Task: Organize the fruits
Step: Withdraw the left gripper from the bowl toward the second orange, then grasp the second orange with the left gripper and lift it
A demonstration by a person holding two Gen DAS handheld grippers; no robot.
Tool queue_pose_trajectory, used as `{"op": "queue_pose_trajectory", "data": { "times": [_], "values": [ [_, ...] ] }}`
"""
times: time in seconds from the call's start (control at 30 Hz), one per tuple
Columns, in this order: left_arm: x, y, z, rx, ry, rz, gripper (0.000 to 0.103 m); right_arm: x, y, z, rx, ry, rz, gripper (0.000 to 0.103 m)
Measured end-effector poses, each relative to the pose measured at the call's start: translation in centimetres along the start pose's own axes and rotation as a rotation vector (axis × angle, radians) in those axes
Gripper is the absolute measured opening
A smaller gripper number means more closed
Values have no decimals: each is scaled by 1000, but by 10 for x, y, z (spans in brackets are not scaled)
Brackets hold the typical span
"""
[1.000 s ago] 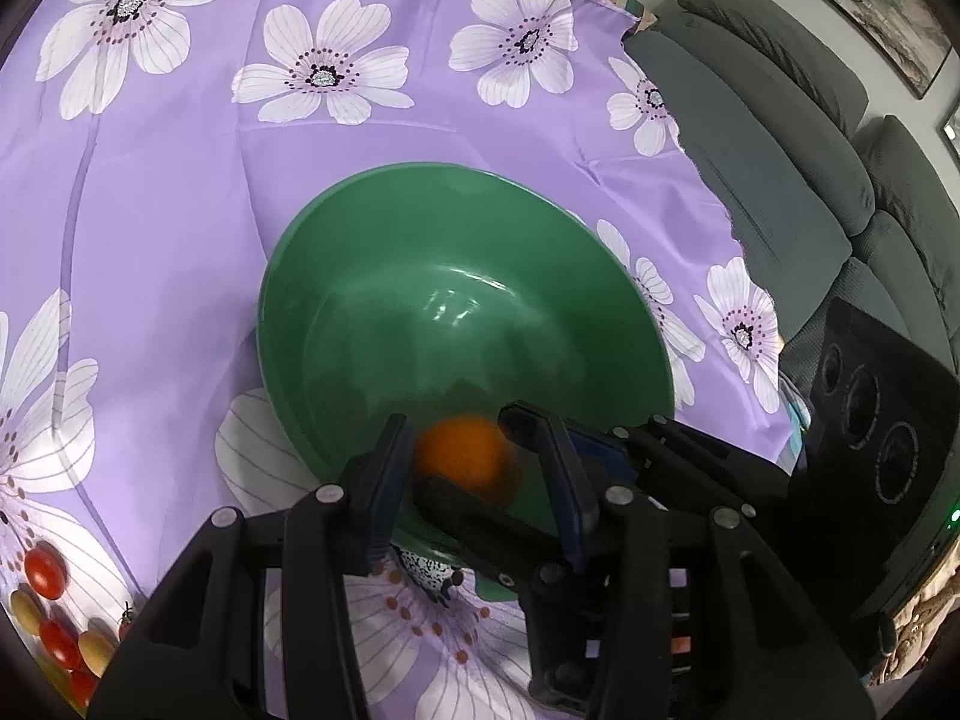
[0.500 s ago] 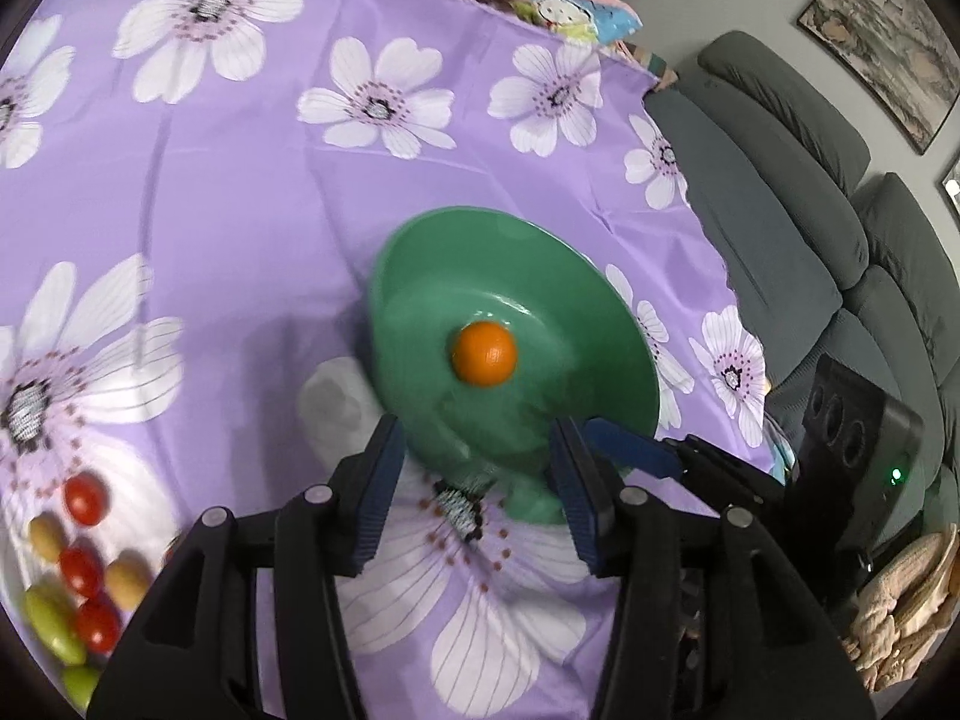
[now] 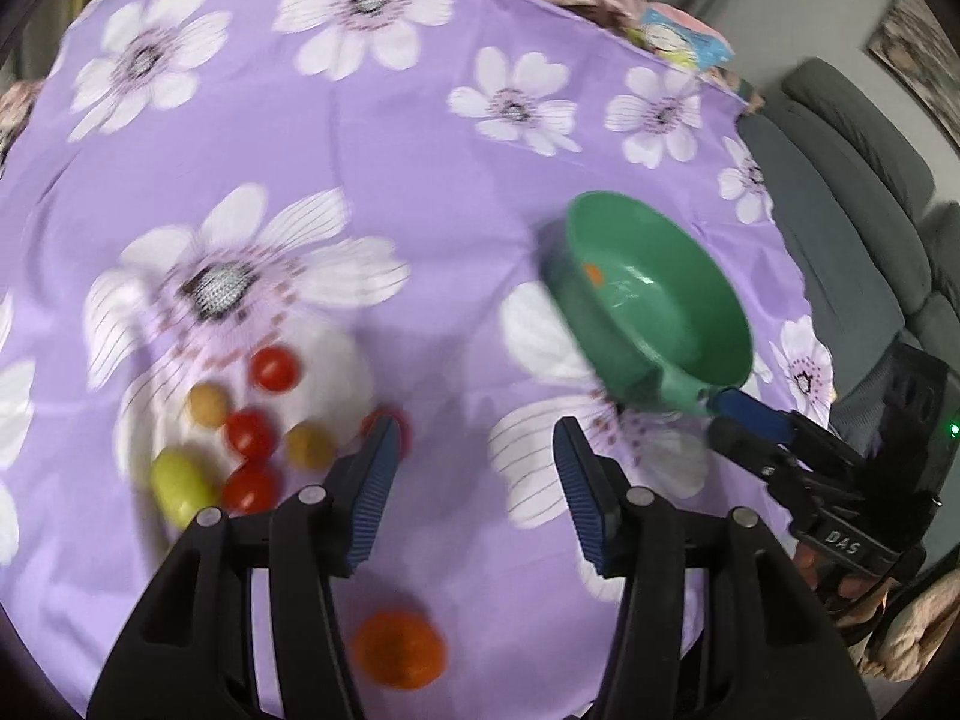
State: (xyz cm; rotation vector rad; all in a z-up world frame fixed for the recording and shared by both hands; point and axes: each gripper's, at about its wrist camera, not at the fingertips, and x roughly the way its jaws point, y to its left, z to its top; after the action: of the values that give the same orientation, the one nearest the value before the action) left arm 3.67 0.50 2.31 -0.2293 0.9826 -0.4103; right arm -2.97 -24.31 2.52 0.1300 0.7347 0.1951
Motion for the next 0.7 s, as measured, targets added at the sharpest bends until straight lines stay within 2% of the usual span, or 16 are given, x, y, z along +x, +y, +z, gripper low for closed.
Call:
{"op": "queue_pose_trajectory", "data": {
  "times": [0.3, 0.5, 0.7],
  "values": [
    [-14, 32, -34, -67, 37, 42, 53, 11, 46, -15, -118, 70, 87, 50],
    [-13, 44, -53, -98, 77, 31, 53, 24, 74, -28, -199, 133, 150, 50],
    [-12, 45, -68, -83, 105, 24, 53, 38, 93, -46, -260, 211, 208, 50]
  ]
}}
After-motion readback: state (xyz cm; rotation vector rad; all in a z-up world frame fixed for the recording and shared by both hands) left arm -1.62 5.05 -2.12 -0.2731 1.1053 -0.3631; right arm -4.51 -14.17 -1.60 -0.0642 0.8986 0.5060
